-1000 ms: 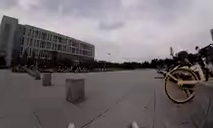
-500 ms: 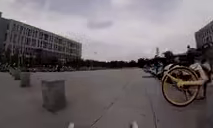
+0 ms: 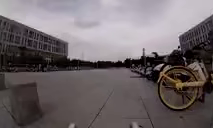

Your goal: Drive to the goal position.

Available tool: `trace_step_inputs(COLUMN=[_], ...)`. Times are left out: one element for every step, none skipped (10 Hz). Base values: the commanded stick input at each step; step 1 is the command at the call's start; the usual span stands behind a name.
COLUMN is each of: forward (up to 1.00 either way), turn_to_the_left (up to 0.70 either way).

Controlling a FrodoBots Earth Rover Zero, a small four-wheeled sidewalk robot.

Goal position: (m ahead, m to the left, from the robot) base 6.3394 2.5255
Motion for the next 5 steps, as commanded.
trace_step_inputs(forward=[0.7,0.7,0.7,0.7,0.7], turn_to_the_left=[-0.15,0.0,0.0,0.0,0.0])
